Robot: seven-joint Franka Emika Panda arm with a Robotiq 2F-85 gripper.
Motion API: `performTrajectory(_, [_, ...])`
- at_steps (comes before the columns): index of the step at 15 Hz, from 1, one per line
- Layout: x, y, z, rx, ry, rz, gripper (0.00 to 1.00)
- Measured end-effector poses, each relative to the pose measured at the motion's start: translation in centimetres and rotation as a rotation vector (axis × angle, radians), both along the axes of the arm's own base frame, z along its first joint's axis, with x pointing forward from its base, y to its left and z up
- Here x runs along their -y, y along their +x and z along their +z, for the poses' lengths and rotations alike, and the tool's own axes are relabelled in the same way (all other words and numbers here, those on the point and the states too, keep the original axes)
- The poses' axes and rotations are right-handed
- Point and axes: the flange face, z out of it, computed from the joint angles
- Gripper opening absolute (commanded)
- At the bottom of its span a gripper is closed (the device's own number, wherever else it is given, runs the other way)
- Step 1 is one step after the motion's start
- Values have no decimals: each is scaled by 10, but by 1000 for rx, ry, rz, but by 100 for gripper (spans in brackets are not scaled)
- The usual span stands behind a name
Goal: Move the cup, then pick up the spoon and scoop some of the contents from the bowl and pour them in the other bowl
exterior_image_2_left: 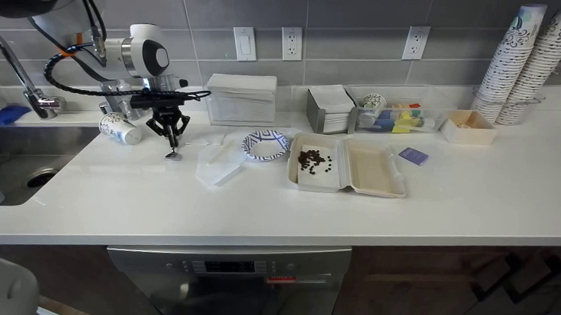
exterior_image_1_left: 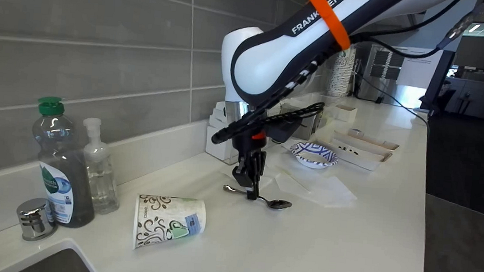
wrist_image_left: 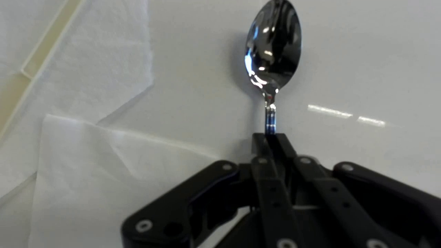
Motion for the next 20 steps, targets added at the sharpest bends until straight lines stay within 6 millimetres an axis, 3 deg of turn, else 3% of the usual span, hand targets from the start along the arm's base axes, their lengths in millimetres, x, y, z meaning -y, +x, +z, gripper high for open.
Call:
performTrajectory(6, [-7,-36,59,110,18,44,2])
performTrajectory(12, [39,-84,104,224,80,220,2])
performTrajectory(14, [47,-98,112,216,136,295,2])
performTrajectory(15, [51,-103,116,209,167,328,9])
performTrajectory(19, [52,-103,119,212,172,334,9])
performTrajectory(20, [51,-103,118,211,172,334,2])
